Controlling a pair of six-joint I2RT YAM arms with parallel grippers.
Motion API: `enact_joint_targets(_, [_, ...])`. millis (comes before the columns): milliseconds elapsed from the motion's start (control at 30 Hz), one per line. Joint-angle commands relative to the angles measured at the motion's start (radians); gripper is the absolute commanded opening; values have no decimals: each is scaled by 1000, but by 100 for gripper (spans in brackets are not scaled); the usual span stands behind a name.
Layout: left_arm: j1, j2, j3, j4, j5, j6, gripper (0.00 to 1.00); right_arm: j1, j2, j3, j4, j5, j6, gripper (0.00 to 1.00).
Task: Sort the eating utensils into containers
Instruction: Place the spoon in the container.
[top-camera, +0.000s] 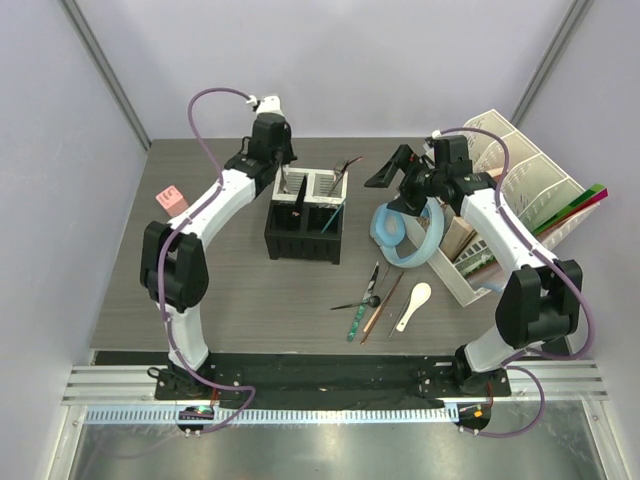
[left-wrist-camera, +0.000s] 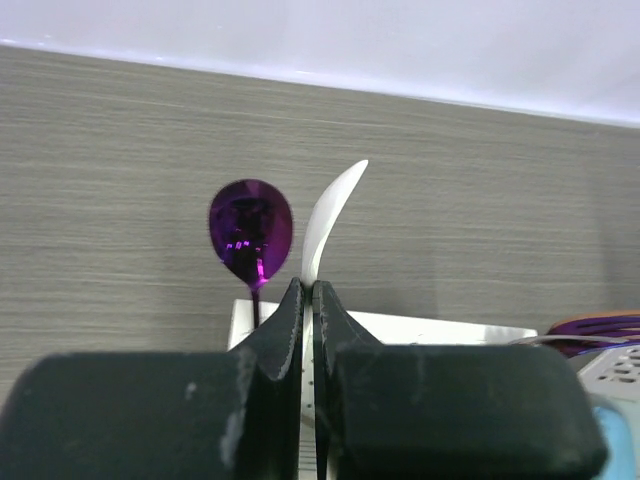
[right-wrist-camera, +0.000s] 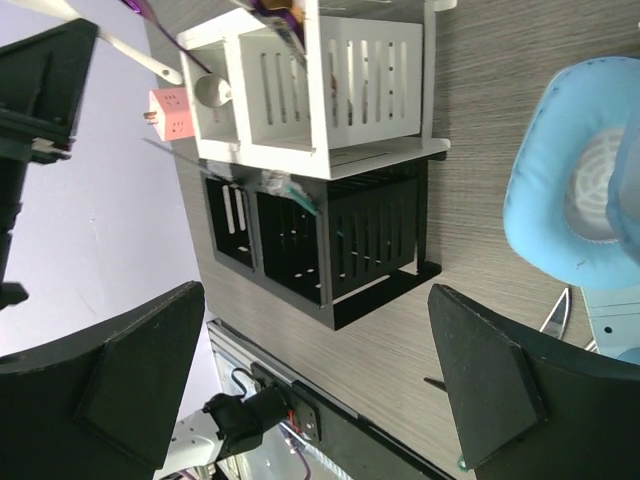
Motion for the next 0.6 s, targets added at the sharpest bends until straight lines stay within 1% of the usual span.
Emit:
enact_joint_targets(0, [-30,5,-27,126,-49,-43,0,4,24,24,27,-17,-12,100])
enact_joint_targets(300, [-79,-46,-272,276,-139,-69,0,4,51,20,18,-37,5,100])
enact_joint_targets(333, [-89,-58,-288,285,-168,-68,0,5,53,20,16,-39,11,100])
enact_joint_targets(433, [-98,-63,-337,319,-173,-46,0,12,53,23,12,-34,5,100])
enact_joint_targets(567, [-99,-77,-360,310,-185,-37,0,16,54,37,4,-36,2,100])
